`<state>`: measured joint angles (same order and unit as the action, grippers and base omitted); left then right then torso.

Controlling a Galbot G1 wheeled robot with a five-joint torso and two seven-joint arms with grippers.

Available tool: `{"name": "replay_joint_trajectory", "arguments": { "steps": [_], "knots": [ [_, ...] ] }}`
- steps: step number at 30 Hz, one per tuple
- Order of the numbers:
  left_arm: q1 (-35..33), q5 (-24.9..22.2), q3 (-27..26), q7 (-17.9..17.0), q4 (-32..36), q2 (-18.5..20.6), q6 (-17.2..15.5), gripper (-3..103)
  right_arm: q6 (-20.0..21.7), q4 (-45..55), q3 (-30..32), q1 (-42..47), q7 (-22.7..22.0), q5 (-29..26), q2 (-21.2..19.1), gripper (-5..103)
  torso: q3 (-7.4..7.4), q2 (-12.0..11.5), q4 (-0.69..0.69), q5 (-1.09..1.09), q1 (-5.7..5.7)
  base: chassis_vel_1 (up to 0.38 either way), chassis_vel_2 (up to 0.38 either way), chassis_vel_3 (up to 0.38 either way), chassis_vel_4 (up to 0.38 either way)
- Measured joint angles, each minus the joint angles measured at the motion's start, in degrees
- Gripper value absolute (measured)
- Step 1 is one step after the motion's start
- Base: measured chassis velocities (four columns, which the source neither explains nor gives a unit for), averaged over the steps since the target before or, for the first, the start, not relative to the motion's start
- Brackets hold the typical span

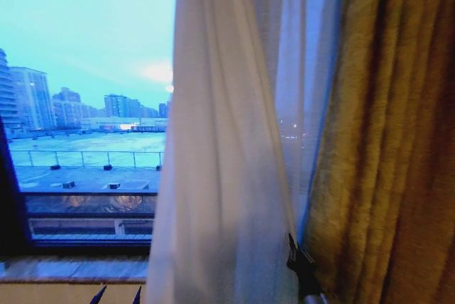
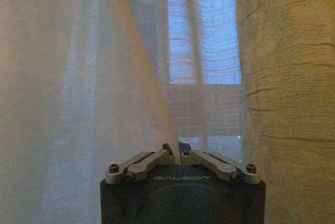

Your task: Open the curtains by pulling them apart, changing their state from closed to fully open.

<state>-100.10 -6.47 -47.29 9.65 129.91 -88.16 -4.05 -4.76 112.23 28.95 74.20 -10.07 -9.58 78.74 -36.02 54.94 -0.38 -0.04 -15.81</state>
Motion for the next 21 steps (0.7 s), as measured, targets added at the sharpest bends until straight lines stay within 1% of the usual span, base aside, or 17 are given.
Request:
{"name": "replay_joint_trajectory", "arguments": {
  "steps": [1,3,6,7,9,10,13,15,18,19,21],
  "knots": [
    [0.1,0.0,0.0,0.0,-0.1,0.0,0.0,100,-0.2,-0.1,0.0,0.0,0.0,0.0,0.0,3,0.0,0.0,0.0,0.04,0.01,0.0,0.0,0.0,0.0],
    [0.1,0.0,0.0,0.0,-0.1,0.0,0.0,100,-0.5,-0.2,0.0,0.1,0.0,0.0,0.0,3,0.0,0.0,-0.01,0.06,0.01,0.0,0.0,0.0,0.0],
    [0.2,0.0,0.0,0.0,-0.2,0.0,0.0,100,-1.1,-0.5,0.0,0.2,0.1,0.3,0.0,19,0.0,0.0,-0.01,0.04,0.01,0.0,0.0,0.0,0.0],
    [0.2,0.0,0.0,0.0,-0.2,0.0,0.0,100,-1.1,-0.5,0.0,0.2,0.1,0.3,0.0,19,0.0,0.0,-0.01,0.04,0.01,0.0,0.0,0.0,0.0],
    [0.3,0.0,0.0,0.0,-0.4,0.1,0.0,100,-1.5,-0.7,0.0,0.2,0.1,1.0,0.0,30,0.0,0.0,0.0,0.02,0.01,0.0,0.0,0.0,0.0],
    [0.3,0.0,0.0,0.0,-0.4,0.1,0.0,100,-1.5,-0.7,0.0,0.2,0.1,1.0,0.0,30,0.0,0.0,0.0,0.02,0.01,0.0,0.0,0.0,0.0],
    [0.4,-0.1,0.0,0.0,-0.5,0.1,-0.1,100,-1.9,-0.9,0.0,0.3,0.1,1.2,0.0,46,0.0,0.0,0.01,0.02,0.01,0.0,0.0,0.0,0.0],
    [0.4,-0.1,0.0,0.0,-0.5,0.1,0.0,100,-2.0,-0.9,0.0,0.4,0.1,1.2,0.0,46,0.0,0.0,0.0,0.02,0.01,0.0,0.0,0.0,0.0],
    [0.6,-0.2,0.0,0.0,-0.6,0.1,-0.1,100,-2.0,-0.9,0.0,0.4,0.1,1.2,0.0,62,0.0,0.0,0.0,0.04,0.01,0.0,0.0,0.0,0.0],
    [0.6,-0.2,0.0,0.0,-0.6,0.1,-0.1,100,-2.0,-0.9,0.0,0.4,0.1,1.2,0.0,62,0.0,0.0,0.0,0.04,0.01,0.0,0.0,0.0,0.0],
    [0.7,-0.2,0.0,0.0,-0.6,0.1,-0.1,100,-2.4,-1.0,0.0,0.5,0.1,1.1,0.0,73,0.0,0.0,0.0,0.03,0.01,0.0,0.0,0.0,0.0]
  ]
}}
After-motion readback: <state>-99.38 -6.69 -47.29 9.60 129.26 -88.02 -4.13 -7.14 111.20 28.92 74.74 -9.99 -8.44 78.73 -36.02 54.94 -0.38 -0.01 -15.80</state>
